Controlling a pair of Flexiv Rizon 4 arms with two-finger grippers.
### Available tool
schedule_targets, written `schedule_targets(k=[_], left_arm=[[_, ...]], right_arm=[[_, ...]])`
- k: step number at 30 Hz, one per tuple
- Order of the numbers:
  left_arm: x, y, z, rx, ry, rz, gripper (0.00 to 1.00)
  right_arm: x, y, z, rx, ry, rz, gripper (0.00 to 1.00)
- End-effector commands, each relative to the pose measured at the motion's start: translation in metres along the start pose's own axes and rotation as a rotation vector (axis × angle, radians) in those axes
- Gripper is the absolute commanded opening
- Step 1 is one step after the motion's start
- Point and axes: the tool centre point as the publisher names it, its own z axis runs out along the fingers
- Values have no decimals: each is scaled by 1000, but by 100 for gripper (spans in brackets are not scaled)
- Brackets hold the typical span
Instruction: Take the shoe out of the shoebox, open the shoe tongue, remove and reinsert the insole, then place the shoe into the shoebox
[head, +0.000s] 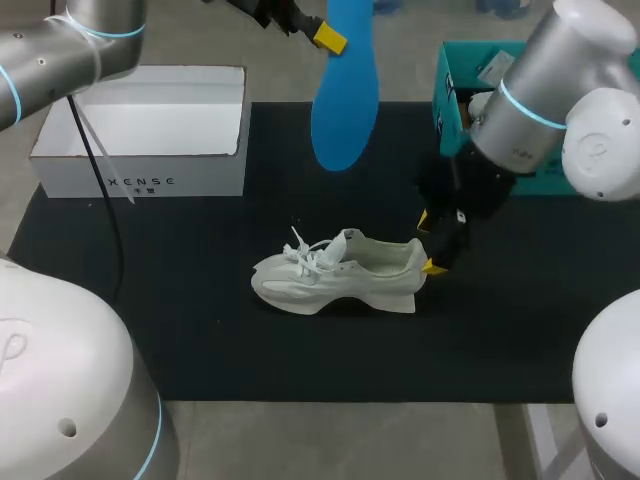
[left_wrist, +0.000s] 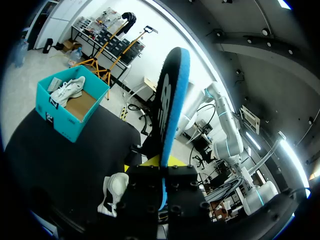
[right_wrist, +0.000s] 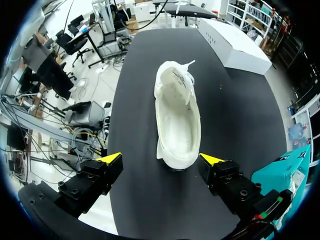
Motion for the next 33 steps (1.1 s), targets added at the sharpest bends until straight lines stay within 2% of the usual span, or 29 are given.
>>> schedule_targets(k=[1,7,17,22,23,33], left_arm=[[0,0,0,-1,1,1,0],[0,0,0,-1,1,1,0],[2,2,-20,21,-10,10,0],[3,2,-20,15,-5,1,0],[4,2,-20,16,-4,0,0],[4,2,-20,16,-4,0,0]], right_arm=[[0,2,2,64,-1,1,100],[1,1,1,64,-8,4,100],[3,0,1,56,-17,11,100],[4,2,-2,61,-31,34,100],[4,3,-2,83,-41,57,100],[4,3,-2,83,-41,57,100]])
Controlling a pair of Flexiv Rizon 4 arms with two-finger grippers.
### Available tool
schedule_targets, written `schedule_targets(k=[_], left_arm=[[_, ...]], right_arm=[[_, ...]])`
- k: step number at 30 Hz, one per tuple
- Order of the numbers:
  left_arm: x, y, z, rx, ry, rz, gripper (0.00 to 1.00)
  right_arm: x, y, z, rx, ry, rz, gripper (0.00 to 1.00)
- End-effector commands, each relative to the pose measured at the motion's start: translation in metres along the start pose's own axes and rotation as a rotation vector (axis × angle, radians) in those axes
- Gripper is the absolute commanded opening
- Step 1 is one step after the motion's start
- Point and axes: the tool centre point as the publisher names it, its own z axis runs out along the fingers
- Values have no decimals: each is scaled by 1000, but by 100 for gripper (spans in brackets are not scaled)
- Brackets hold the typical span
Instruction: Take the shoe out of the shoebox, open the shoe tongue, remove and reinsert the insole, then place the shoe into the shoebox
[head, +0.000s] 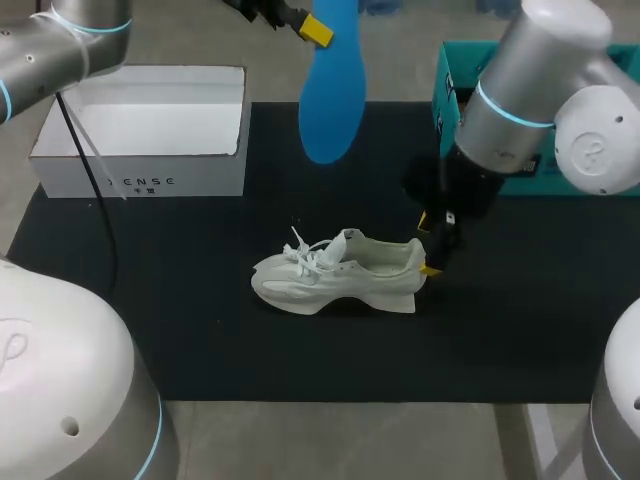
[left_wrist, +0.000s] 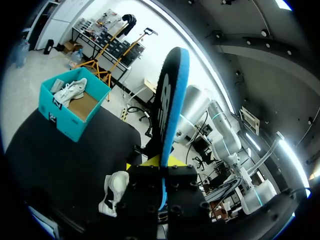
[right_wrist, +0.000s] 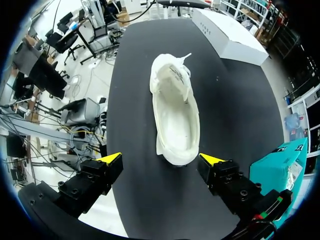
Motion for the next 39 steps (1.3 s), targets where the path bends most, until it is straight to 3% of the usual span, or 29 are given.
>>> schedule_targets(k=[1,5,7,15,19,26,39], left_arm=[[1,1,0,1,-2,0,0],[1,1,0,1,-2,0,0],[1,1,0,1,-2,0,0],[1,1,0,1,-2,0,0],[1,1,0,1,-2,0,0],[1,1,0,1,-2,0,0],[1,1,0,1,-2,0,0]], right_arm=[[0,0,1,1,-1,0,100],[0,0,1,1,-1,0,100],[-3,2,-1,37,-2,47,100],[-20,34,3,101,-22,98,100],[-29,43,14,100,-30,100,100],[-44,42,41,41,-59,76,100],[-61,45,85,55,-6,50,100]])
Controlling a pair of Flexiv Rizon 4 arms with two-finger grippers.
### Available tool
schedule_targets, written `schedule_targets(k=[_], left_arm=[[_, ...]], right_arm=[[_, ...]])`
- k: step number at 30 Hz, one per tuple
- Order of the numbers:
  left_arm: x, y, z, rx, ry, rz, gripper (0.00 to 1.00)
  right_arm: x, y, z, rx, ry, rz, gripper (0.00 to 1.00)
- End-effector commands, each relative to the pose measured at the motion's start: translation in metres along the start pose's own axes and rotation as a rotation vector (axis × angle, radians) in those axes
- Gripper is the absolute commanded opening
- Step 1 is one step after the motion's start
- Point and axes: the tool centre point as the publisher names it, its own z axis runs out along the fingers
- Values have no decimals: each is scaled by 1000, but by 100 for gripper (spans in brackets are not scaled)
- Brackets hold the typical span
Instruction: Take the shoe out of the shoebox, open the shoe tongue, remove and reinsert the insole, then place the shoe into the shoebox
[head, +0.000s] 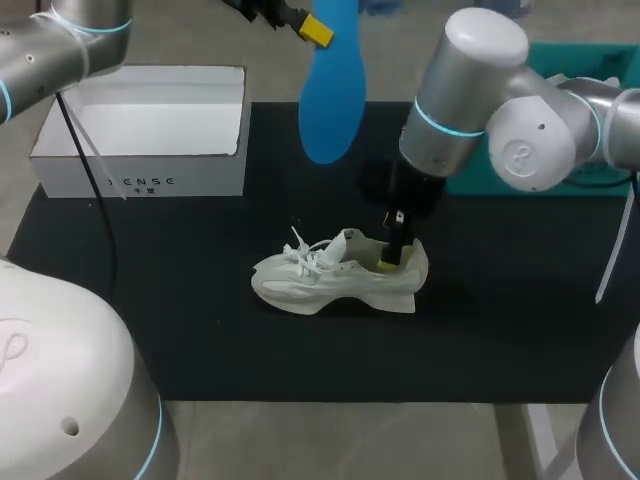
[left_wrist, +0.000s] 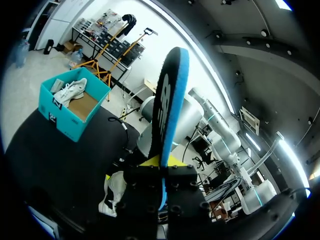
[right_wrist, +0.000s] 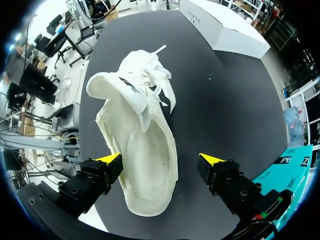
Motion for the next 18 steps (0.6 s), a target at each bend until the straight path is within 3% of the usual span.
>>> schedule_targets(k=[1,5,6,7,8,18], left_arm=[[1,1,0,1,-2,0,0],[1,1,0,1,-2,0,0],[1,1,0,1,-2,0,0],[1,1,0,1,-2,0,0],[1,1,0,1,-2,0,0],[1,1,0,1,-2,0,0]], right_arm=[[-10,9,22,14,26,-5,100],[-12,8,34,30,43,-7,100],[-12,7,37,29,47,-7,64],[-12,6,40,29,47,-6,13],[-11,5,43,27,53,-9,0],[-4,-4,47,14,57,5,0]])
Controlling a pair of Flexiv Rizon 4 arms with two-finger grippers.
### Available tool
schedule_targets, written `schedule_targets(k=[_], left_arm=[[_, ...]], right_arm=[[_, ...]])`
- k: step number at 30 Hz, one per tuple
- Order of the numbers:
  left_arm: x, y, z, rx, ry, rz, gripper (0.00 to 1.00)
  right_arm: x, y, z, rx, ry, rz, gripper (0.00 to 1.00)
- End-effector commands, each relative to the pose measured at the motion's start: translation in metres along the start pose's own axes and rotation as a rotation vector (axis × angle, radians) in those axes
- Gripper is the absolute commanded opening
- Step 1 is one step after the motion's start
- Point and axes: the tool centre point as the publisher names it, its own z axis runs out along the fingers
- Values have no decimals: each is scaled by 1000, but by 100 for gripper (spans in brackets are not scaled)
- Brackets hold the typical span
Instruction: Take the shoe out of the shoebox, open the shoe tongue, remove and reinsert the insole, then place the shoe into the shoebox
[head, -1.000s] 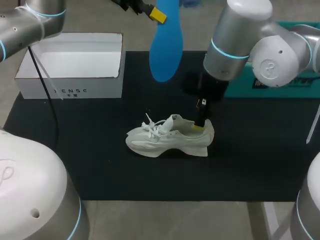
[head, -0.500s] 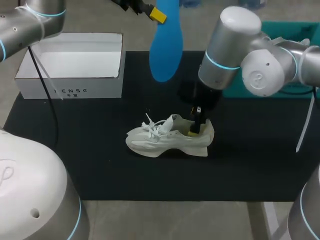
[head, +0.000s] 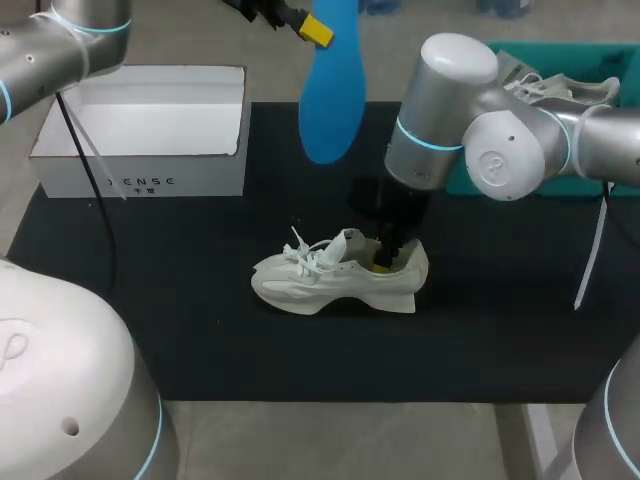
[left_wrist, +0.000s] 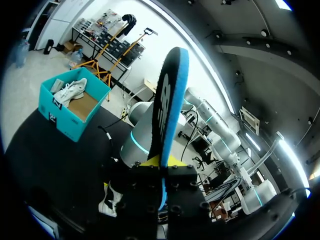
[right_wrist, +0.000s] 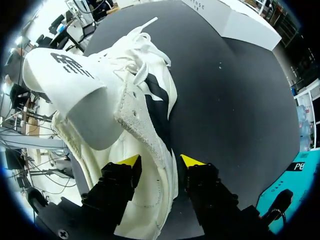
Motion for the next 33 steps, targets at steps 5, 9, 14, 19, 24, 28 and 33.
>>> schedule_targets(k=[5,9,14,19,24,28,33], left_arm=[[1,1,0,1,-2,0,0],[1,1,0,1,-2,0,0],[1,1,0,1,-2,0,0],[1,1,0,1,-2,0,0],[1,1,0,1,-2,0,0],[1,1,0,1,-2,0,0],[1,1,0,1,-2,0,0]], right_arm=[[7,-5,-3,-16,-7,-2,0],[8,-4,-21,-26,-20,-9,0],[8,-5,-46,-36,-30,-12,0],[11,-9,-82,-32,-51,-10,0],[7,-16,-103,2,-33,-32,0],[0,-14,-99,18,61,-133,0],[0,-14,-99,18,61,-133,0]])
